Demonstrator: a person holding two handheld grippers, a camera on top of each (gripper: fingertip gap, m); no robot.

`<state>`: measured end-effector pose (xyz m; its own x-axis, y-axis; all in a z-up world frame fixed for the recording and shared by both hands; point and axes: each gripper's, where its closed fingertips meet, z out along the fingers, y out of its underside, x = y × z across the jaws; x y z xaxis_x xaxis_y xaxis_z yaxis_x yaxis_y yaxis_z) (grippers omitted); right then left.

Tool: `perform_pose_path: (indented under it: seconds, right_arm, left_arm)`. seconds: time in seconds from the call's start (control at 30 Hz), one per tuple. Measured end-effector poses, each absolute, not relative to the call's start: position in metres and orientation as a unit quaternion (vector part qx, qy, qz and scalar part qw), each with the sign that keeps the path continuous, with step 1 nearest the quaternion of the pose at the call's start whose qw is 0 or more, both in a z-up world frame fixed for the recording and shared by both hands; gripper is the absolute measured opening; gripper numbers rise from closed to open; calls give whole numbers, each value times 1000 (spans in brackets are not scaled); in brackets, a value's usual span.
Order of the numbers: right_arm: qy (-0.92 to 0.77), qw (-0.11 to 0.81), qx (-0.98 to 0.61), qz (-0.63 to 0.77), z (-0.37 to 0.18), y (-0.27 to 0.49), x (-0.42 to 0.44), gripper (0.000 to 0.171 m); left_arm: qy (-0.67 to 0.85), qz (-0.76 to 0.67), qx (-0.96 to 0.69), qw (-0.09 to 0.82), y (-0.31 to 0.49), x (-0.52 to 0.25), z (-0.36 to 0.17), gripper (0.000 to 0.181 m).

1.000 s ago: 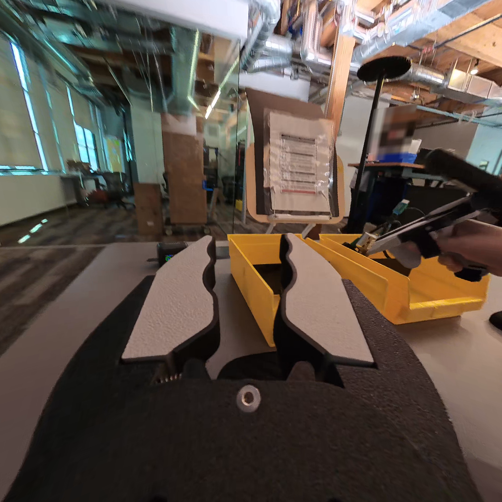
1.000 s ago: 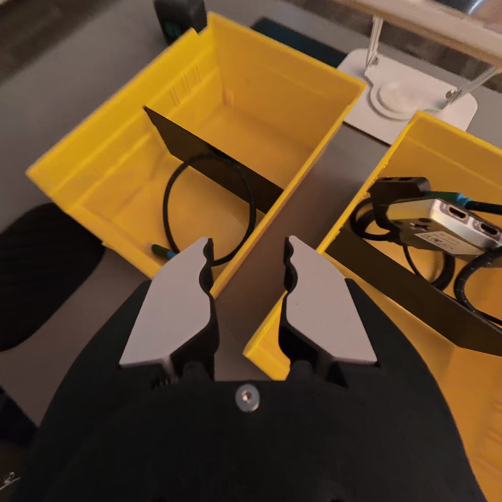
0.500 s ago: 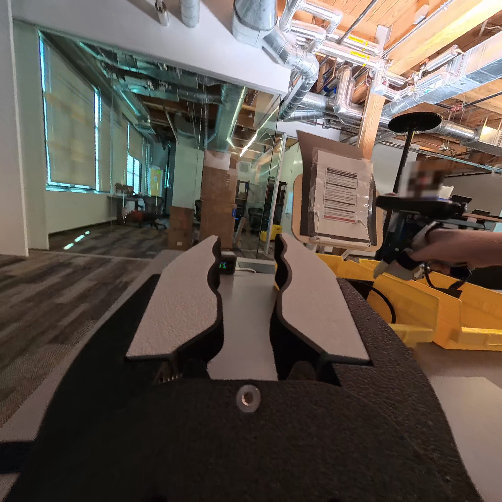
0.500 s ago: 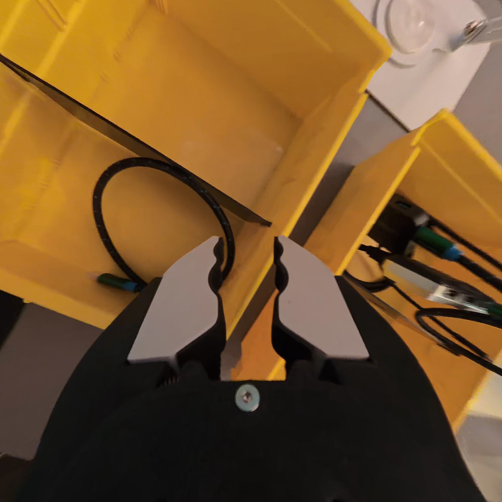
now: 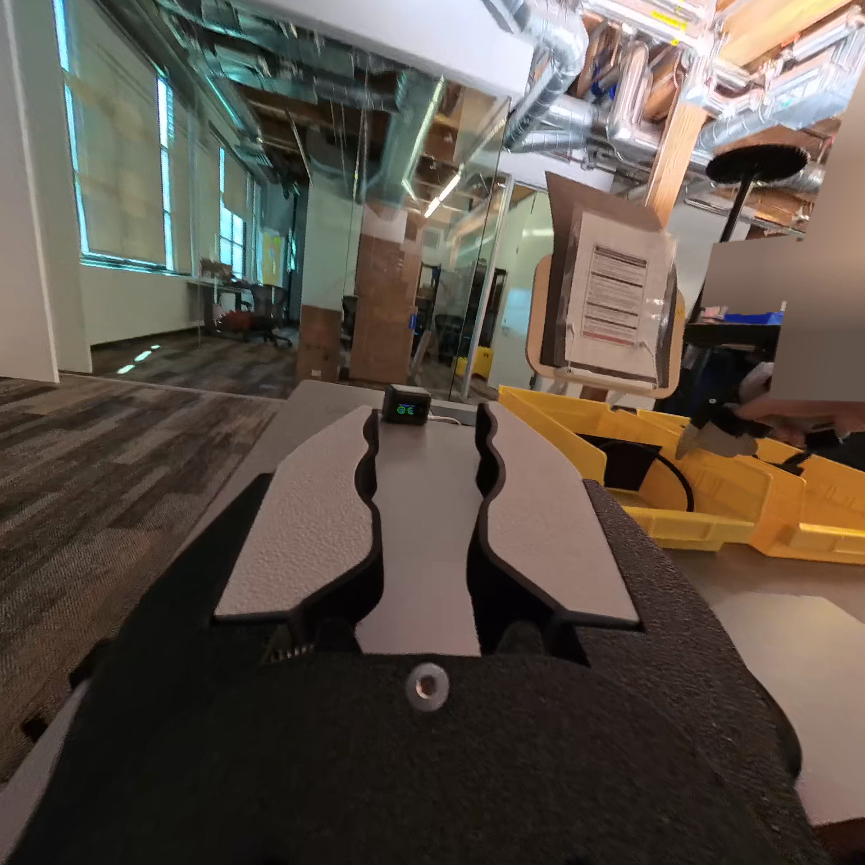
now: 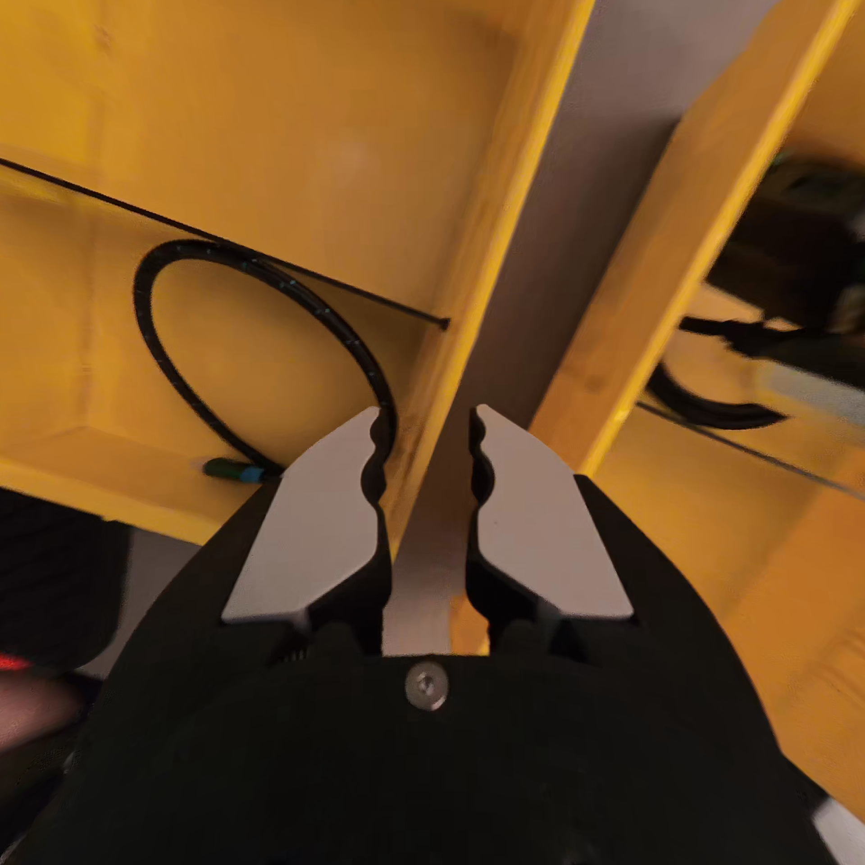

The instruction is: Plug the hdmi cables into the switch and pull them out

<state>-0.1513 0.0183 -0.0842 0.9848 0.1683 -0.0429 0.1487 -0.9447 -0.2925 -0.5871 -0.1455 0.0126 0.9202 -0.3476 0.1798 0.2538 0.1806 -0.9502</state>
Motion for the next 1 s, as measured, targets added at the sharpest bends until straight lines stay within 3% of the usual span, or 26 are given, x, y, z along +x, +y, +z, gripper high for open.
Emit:
perform_pose_path:
  seconds: [0.03,0.17,0.8,1.0]
  right_arm:
    - [-70,135,-986,62,-90,16,-158,33]
    - [-63,130,-987,74,-104,26,-164,25]
    - [-31,91,-995,3,-111,41,-161,28]
    - [-13,64,-993,96,-109,40,-174,12]
  left_arm:
    - [43,-201,-608,767,-144,-582,15,39]
    - [68,-220,-587,776,-146,-557,33,39]
    - [128,-239,-559,784,-146,-497,70,31]
    - [132,-271,-573,762,-140,-492,61,31]
